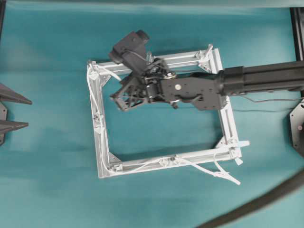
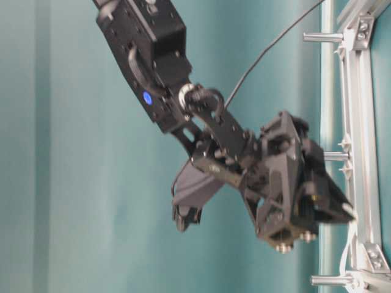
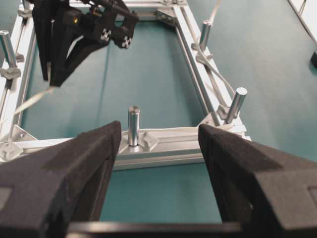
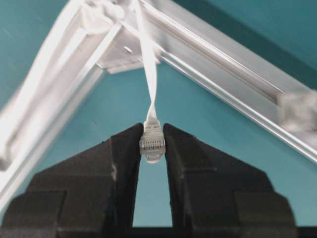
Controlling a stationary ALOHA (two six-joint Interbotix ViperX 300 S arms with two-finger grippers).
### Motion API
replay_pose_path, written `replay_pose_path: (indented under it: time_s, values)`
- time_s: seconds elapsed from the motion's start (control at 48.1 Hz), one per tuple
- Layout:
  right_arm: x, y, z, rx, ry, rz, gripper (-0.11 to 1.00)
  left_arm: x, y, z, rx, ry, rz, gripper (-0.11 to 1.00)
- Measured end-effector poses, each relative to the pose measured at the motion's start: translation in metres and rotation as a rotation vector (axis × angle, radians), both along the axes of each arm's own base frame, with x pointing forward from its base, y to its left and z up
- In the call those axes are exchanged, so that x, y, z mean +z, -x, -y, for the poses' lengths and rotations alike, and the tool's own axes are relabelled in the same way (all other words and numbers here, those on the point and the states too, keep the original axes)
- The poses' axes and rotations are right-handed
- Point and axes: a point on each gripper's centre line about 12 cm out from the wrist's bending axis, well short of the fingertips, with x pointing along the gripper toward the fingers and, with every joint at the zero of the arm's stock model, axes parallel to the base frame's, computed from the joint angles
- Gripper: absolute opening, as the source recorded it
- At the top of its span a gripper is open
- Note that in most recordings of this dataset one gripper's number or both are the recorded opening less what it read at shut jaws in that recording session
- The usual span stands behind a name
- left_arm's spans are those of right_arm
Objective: Move the cable alternately left and right between 8 pins so it hooks onto each one.
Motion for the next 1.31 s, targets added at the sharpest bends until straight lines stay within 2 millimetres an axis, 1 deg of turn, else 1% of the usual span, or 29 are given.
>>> replay_pose_path:
  time_s: [0.166, 0.312, 0.478, 0.602, 0.852, 0.956, 1.143, 1.309]
  values:
    - [0.005, 0.02, -0.002, -0.004, -0.001, -0.018, 0.17, 0.001, 0.0, 0.0, 0.0, 0.0, 0.002, 0.66]
    - [0.001, 0.039, -0.002, -0.006, -0.002, -0.05, 0.17, 0.001, 0.0, 0.0, 0.0, 0.0, 0.003, 0.66]
    - [0.004, 0.056, 0.001, 0.001, 0.009, -0.065, 0.17, 0.001, 0.0, 0.0, 0.0, 0.0, 0.003, 0.66]
    - [0.007, 0.065, 0.004, 0.049, 0.052, -0.086, 0.17, 0.0, 0.0, 0.0, 0.0, 0.0, 0.003, 0.66]
    - [0.012, 0.083, 0.008, 0.209, 0.18, -0.157, 0.17, 0.001, 0.0, 0.0, 0.0, 0.0, 0.003, 0.66]
    - [0.013, 0.091, 0.012, 0.224, 0.207, -0.17, 0.17, 0.001, 0.0, 0.0, 0.0, 0.0, 0.003, 0.66]
    - [0.009, 0.11, 0.019, 0.254, 0.261, -0.212, 0.17, 0.001, 0.0, 0.0, 0.002, 0.0, 0.002, 0.66]
    - [0.008, 0.12, 0.026, 0.273, 0.307, -0.237, 0.17, 0.0, 0.0, 0.0, 0.002, 0.0, 0.0, 0.66]
